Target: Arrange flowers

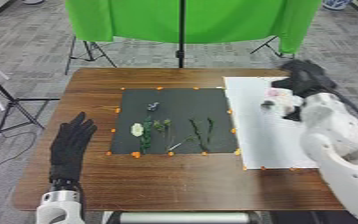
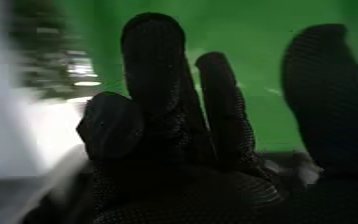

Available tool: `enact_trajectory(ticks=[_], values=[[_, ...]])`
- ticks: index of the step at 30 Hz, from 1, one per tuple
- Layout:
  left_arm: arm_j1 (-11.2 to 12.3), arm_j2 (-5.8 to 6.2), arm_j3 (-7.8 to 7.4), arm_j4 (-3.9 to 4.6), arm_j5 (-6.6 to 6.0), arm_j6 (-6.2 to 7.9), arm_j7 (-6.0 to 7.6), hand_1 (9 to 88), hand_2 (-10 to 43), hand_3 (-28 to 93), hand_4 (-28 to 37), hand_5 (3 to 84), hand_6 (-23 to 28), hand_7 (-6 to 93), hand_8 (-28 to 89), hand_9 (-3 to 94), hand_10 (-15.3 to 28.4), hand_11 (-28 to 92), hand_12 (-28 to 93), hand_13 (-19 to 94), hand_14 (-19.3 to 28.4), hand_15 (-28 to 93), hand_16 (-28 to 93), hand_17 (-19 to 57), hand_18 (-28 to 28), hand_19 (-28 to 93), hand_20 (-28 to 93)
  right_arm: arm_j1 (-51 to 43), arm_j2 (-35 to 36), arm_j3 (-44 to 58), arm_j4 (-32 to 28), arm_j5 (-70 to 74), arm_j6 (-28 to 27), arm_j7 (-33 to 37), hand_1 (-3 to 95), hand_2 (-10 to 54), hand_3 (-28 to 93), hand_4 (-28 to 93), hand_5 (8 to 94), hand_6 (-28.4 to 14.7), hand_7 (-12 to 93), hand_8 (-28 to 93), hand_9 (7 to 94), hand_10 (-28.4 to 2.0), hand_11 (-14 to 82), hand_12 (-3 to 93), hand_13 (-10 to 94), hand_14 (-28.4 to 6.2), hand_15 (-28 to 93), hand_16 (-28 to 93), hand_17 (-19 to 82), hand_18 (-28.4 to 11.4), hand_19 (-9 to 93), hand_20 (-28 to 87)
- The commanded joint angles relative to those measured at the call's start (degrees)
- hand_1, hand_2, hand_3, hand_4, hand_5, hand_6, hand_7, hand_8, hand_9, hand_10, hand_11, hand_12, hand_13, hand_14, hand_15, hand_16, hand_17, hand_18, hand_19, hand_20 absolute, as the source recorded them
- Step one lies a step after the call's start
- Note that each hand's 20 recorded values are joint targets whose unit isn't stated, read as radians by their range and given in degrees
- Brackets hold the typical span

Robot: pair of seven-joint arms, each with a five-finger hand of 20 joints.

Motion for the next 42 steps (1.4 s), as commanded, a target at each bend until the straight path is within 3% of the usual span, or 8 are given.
enact_trajectory(ticks=[1, 23, 30, 35, 38, 42], values=[[0.9, -0.81, 0.22, 0.12, 0.77, -1.24, -0.51, 15.4, 4.1, 64, -28.3, 36.0, 5.4, 8.3, -6, 36.1, 12.5, 16, 11, 26, 16.9, 22, -1, 0.3, 12.2, 11, 18, -2.2, 0.1, 0.4, 6.6, 3.9, -6.1, 2.6, 30.8, -9.5, 69, -20, 48.6, -0.8, 10, -8, 56.8, -16.9, 7.6, 16.8, 76, -10.0, 56, 32, 53, -16.6, 93, 45], [1.6, -0.90, 0.08, -0.20, 0.50, -1.41, -0.99, 15.5, 3.7, 65, -28.3, 36.8, 5.3, 9.1, -6, 37.0, 12.9, 17, 11, 26, 17.1, 23, -2, 0.2, 12.5, 12, 18, -5.1, -0.4, 0.5, 7.4, 0.2, -5.8, 4.6, 34.7, -9.5, 70, -20, 48.7, 0.4, 10, -8, 58.4, -16.8, 7.8, 16.2, 78, -8.5, 59, 31, 56, -15.3, 93, 47], [1.6, -0.96, -0.03, -0.21, 0.27, -1.68, -1.16, 15.8, 3.5, 65, -28.3, 36.8, 5.2, 9.3, -6, 36.9, 12.7, 17, 11, 26, 17.1, 23, -2, 0.2, 12.5, 12, 18, -5.4, -1.0, -0.8, 10.3, -2.1, -4.8, 5.1, 40.1, -9.5, 70, -20, 52.9, 1.3, 12, -9, 59.9, -15.8, 8.8, 16.8, 79, -7.8, 60, 31, 56, -14.7, 93, 47], [1.8, -1.17, -0.13, -0.26, 0.34, -1.87, -1.26, 16.0, 3.5, 65, -28.3, 36.9, 5.2, 9.3, -6, 36.9, 12.7, 17, 11, 26, 17.1, 23, -2, 0.2, 12.5, 12, 18, -6.2, -1.1, -2.6, 13.2, -3.5, 4.4, 2.7, 47.8, -9.5, 70, -22, 64.7, 2.9, 17, -11, 72.8, -12.5, 14.6, 17.3, 84, -5.0, 62, 32, 60, -12.7, 93, 51], [1.9, -1.13, -0.15, -0.35, 0.32, -1.72, -1.29, 15.9, 3.5, 65, -28.3, 36.9, 5.2, 9.2, -6, 37.0, 12.7, 17, 11, 26, 17.1, 23, -2, 0.2, 12.5, 12, 18, -6.3, -0.9, -3.4, 14.0, -4.3, 10.2, 1.3, 57.1, -9.5, 60, -22, 74.5, 2.5, 18, 2, 85.7, -10.1, 8.3, 30.8, 87, -3.8, 62, 32, 63, -12.0, 93, 55], [1.7, -0.93, -0.25, -0.31, 0.01, -1.85, -1.34, 16.0, 3.5, 65, -28.3, 36.8, 5.1, 9.2, -6, 36.9, 12.7, 17, 11, 26, 17.1, 23, -2, 0.2, 12.5, 12, 18, -5.6, -0.2, -2.6, 11.4, -4.4, 12.1, 1.2, 59.5, -9.5, 60, -23, 81.8, 2.8, 22, 6, 92.8, -8.0, 7.8, 36.6, 90, -2.5, 61, 33, 66, -11.7, 93, 58]])
